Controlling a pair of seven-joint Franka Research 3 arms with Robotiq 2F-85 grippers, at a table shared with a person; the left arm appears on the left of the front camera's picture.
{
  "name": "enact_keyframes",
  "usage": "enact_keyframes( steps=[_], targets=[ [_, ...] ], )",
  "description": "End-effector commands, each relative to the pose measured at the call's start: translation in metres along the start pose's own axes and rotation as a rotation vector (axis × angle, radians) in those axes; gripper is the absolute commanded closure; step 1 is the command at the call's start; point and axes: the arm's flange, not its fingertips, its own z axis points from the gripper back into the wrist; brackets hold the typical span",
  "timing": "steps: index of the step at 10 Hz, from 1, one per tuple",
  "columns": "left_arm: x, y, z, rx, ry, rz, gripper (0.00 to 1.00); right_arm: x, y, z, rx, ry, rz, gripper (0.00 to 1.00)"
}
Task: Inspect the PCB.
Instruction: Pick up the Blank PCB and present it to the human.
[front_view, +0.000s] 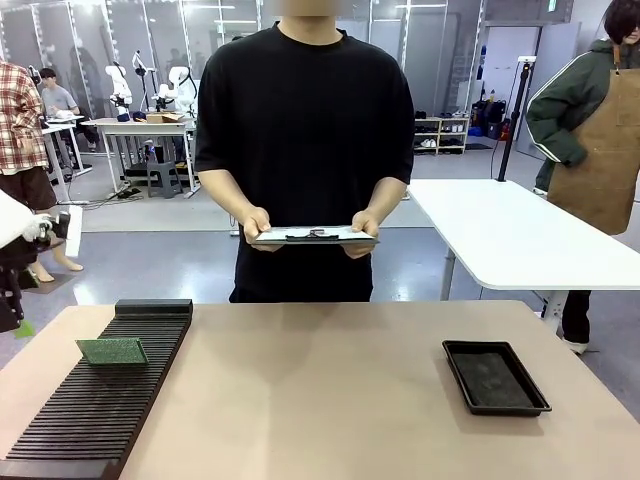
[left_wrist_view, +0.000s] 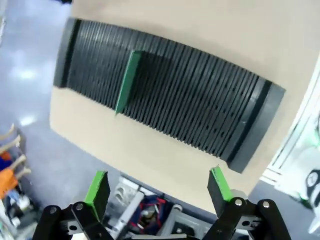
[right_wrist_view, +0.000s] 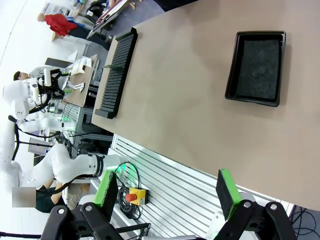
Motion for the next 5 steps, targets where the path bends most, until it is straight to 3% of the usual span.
enact_keyframes(
  steps=[1, 4, 5],
  targets=[
    [-0.008, 0.032, -0.034, 0.001, -0.074, -0.101, 0.0, 0.001, -0.001, 0.001, 0.013, -0.003, 0.019, 0.0],
    [-0.009, 0.061, -0.093, 0.018, -0.058, -0.211, 0.0, 0.001, -0.001, 0.001, 0.013, -0.003, 0.019, 0.0],
    [-0.008, 0.066, -0.111, 0.064, -0.018, -0.185, 0.0, 0.001, -0.001, 0.001, 0.013, -0.003, 0.019, 0.0]
  ],
)
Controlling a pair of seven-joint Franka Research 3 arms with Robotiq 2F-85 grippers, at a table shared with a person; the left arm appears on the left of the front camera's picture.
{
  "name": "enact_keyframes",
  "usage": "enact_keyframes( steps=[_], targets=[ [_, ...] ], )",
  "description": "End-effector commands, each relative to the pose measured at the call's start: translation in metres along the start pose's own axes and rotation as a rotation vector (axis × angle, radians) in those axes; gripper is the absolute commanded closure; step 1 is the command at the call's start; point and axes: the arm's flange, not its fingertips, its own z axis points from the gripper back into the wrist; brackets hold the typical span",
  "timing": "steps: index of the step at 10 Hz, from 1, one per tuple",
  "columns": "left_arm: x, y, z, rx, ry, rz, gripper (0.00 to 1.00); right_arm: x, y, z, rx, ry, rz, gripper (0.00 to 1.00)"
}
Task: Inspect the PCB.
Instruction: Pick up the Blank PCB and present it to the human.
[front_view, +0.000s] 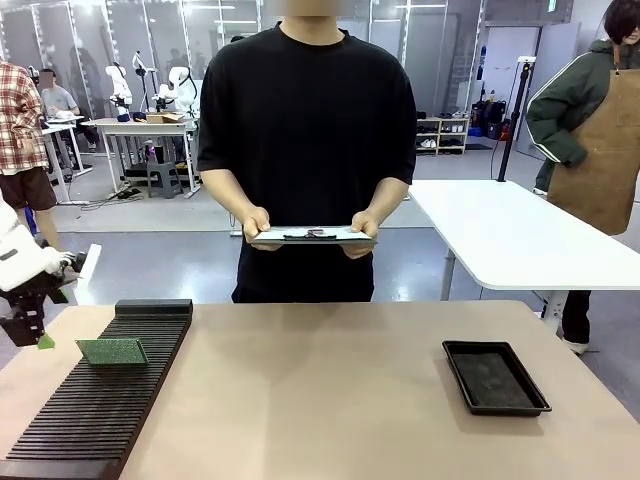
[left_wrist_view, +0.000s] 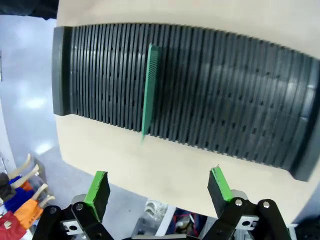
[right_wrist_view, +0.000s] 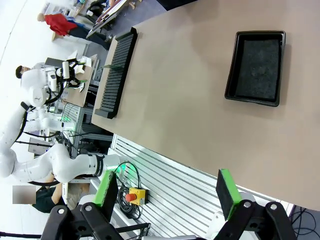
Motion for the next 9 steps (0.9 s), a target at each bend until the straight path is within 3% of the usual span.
enact_keyframes(
  steps=[1, 3, 7, 8, 9],
  targets=[
    [0.001, 0.019, -0.031, 0.023, -0.009, -0.032, 0.0, 0.001, 0.0, 0.001, 0.014, -0.004, 0.019, 0.0],
    [-0.001, 0.03, -0.064, -0.033, -0.061, -0.022, 0.0, 0.001, 0.0, 0.001, 0.014, -0.004, 0.019, 0.0],
    [0.007, 0.04, -0.103, -0.062, -0.012, -0.015, 0.0, 0.001, 0.0, 0.001, 0.014, -0.004, 0.019, 0.0],
    [0.007, 0.041, -0.108, -0.065, -0.009, -0.019, 0.18, 0.001, 0.0, 0.001, 0.014, -0.004, 0.019, 0.0],
    [0.005, 0.042, -0.11, -0.064, -0.007, -0.011, 0.44, 0.001, 0.0, 0.001, 0.014, -0.004, 0.019, 0.0]
  ],
)
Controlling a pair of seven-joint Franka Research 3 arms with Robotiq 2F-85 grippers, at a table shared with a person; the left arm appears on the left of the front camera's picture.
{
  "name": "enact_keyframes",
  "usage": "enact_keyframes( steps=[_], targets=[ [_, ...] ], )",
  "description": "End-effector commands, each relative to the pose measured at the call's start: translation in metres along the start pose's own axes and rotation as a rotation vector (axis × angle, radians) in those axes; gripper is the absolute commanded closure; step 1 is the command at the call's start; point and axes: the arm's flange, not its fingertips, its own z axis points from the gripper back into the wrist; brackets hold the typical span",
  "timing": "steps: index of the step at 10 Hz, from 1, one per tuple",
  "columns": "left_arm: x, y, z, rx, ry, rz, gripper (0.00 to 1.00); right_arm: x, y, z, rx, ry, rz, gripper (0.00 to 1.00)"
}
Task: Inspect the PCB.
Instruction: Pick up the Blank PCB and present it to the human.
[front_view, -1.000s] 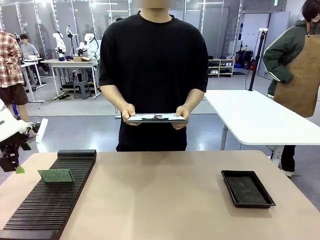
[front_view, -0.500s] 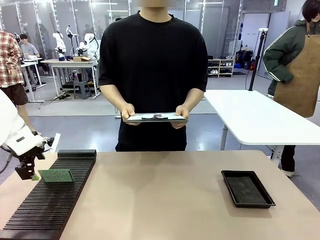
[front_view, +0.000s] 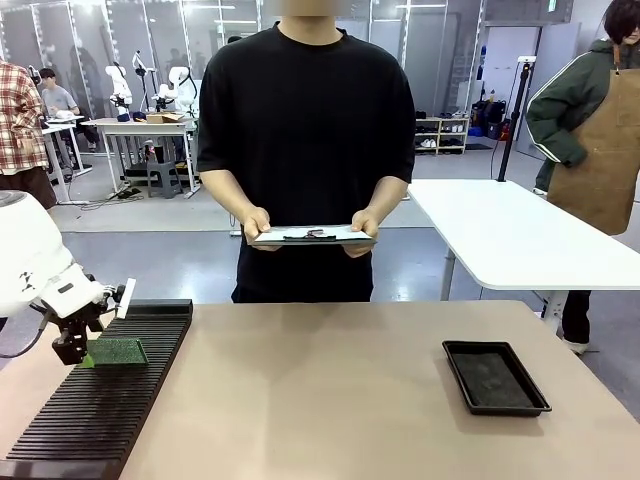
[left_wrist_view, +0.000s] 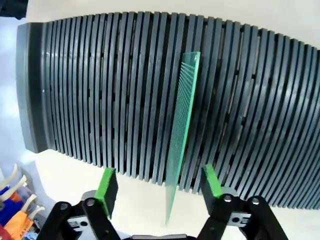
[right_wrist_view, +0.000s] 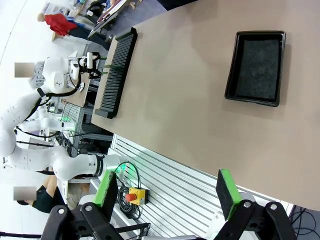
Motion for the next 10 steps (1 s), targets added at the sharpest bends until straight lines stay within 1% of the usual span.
enact_keyframes(
  steps=[1, 2, 3, 4, 5, 6, 10],
  targets=[
    [-0.005, 0.01, -0.002, 0.018, 0.005, -0.016, 0.76, 0.001, 0.0, 0.001, 0.013, -0.004, 0.018, 0.0],
    [-0.006, 0.008, -0.003, 0.007, -0.014, -0.023, 1.0, 0.001, 0.0, 0.001, 0.013, -0.004, 0.018, 0.0],
    [-0.006, 0.006, -0.004, -0.007, -0.004, -0.029, 1.0, 0.001, 0.0, 0.001, 0.013, -0.004, 0.018, 0.0],
    [-0.006, 0.004, -0.004, -0.025, -0.016, -0.042, 1.0, 0.001, 0.0, 0.001, 0.013, -0.004, 0.018, 0.0],
    [-0.005, 0.002, -0.002, -0.049, -0.02, -0.054, 0.97, 0.001, 0.0, 0.001, 0.013, -0.004, 0.018, 0.0],
    [-0.006, 0.001, 0.0, -0.058, -0.011, -0.061, 1.0, 0.001, 0.0, 0.001, 0.013, -0.004, 0.018, 0.0],
    [-0.008, 0.001, 0.006, -0.123, -0.012, -0.041, 1.0, 0.001, 0.0, 0.001, 0.013, -0.004, 0.018, 0.0]
  ],
)
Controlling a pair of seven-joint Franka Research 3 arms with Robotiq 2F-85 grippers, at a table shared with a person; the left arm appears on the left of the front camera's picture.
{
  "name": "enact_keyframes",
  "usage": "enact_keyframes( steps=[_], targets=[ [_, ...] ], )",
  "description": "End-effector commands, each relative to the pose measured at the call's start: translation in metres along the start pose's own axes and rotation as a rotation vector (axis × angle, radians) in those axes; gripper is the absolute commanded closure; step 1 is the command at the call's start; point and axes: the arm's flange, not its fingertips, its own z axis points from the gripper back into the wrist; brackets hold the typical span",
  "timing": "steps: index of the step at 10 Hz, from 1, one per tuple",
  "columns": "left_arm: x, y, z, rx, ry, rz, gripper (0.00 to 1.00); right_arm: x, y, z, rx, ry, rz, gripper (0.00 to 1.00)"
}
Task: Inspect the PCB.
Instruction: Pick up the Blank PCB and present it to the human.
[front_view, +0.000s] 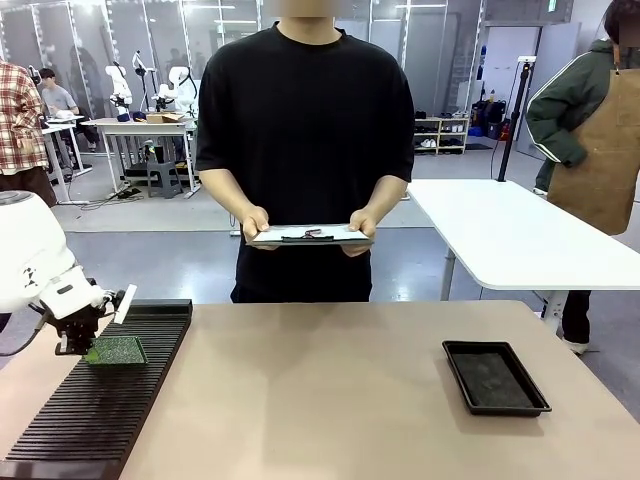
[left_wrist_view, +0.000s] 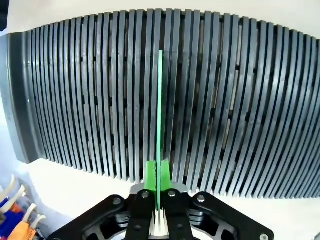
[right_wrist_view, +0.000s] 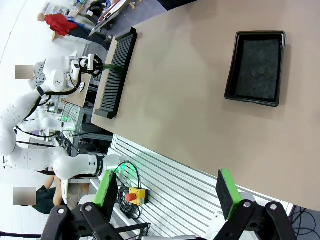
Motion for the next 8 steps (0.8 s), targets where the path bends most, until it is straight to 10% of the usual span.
enact_keyframes(
  steps=[1, 5, 8],
  targets=[
    [-0.009, 0.0, 0.013, -0.075, -0.051, 0.031, 1.0, 0.001, 0.0, 0.001, 0.013, -0.004, 0.018, 0.0],
    [-0.019, -0.012, 0.08, -0.122, -0.281, 0.045, 1.0, 0.001, 0.0, 0.001, 0.013, -0.004, 0.018, 0.0],
    [-0.026, 0.004, 0.092, -0.362, -0.541, 0.298, 1.0, 0.001, 0.0, 0.001, 0.013, -0.004, 0.018, 0.0]
  ],
)
